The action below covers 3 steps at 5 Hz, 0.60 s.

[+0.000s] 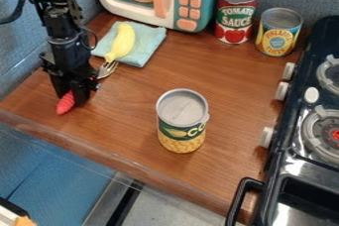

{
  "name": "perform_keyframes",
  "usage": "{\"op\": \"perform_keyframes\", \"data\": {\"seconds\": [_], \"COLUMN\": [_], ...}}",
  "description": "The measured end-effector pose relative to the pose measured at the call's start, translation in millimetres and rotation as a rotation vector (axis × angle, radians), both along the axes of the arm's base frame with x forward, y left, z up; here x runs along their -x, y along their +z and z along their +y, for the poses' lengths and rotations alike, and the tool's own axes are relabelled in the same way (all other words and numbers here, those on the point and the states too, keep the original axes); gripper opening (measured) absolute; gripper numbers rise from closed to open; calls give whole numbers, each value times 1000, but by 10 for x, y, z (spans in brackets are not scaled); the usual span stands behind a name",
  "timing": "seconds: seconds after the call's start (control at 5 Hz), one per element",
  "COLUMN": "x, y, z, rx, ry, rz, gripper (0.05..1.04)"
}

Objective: Move red fork the right side of yellow can and push the yellow can to the left side with it

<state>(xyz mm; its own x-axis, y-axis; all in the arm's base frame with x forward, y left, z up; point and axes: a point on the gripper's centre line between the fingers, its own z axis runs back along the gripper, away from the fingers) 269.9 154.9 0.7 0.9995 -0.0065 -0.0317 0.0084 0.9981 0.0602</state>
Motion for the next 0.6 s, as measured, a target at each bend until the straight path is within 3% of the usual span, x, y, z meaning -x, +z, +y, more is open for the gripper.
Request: {"op": "perform_keyframes", "data": {"seconds": [0.2,0.4,0.6], "x": [80,170,290], "y": [6,296,575], "z": [-38,-133,-220], "rx": [-10,-29,-19], "ry": [2,57,125], "rz": [70,107,109], "gripper": [410,410,410]}}
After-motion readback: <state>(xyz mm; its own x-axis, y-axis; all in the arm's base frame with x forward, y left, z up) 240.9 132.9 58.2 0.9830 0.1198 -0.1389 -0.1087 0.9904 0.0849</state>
